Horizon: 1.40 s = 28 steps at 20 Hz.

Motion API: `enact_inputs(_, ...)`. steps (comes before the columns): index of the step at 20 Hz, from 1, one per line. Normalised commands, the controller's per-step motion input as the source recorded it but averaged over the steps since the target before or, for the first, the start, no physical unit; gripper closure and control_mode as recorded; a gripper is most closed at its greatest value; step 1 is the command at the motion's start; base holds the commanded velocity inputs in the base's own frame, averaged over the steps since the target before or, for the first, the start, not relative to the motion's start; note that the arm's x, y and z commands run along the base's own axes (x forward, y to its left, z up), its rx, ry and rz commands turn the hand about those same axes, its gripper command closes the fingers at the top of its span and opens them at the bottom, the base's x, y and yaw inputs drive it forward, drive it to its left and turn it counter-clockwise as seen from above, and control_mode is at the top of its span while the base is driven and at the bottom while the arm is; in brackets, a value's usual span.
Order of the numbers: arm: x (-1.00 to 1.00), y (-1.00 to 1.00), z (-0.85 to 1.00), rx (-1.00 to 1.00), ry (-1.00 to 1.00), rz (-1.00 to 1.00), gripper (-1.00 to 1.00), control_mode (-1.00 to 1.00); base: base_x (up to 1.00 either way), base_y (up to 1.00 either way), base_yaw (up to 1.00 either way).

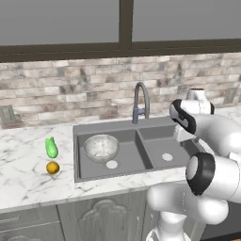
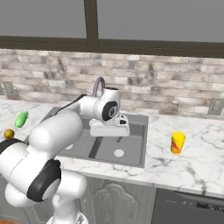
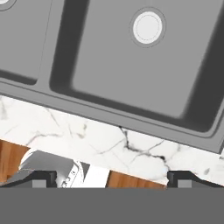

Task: Remove the lemon and corn from the sink. Then move the bowl and cup from the counter to the sink for washing.

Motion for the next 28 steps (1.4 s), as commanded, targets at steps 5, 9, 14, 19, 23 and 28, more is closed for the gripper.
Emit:
enact_inputs(5, 0.05, -0.37, 0.02, 0.07, 0.00, 0.11, -1.00, -1.00, 0.00, 0.00, 0.00)
enact_inputs(9, 0.09, -0.35, 0.02, 0.08, 0.00, 0.09, -1.00, -1.00, 0.00, 0.00, 0.00)
enact_inputs(14, 0.17, -0.31, 0.04, 0.06, 0.00, 0.04, -1.00, -1.00, 0.00, 0.00, 0.00)
enact_inputs(19, 0.22, -0.29, 0.04, 0.02, 0.00, 0.00, -1.00, -1.00, 0.00, 0.00, 0.00)
enact_inputs(23, 0.16, -0.30, 0.04, 0.01, 0.00, 0.01, -1.00, -1.00, 0.00, 0.00, 0.00)
enact_inputs(28, 0.08, -0.32, 0.05, 0.00, -0.06, 0.03, -1.00, -1.00, 0.00, 0.00, 0.00)
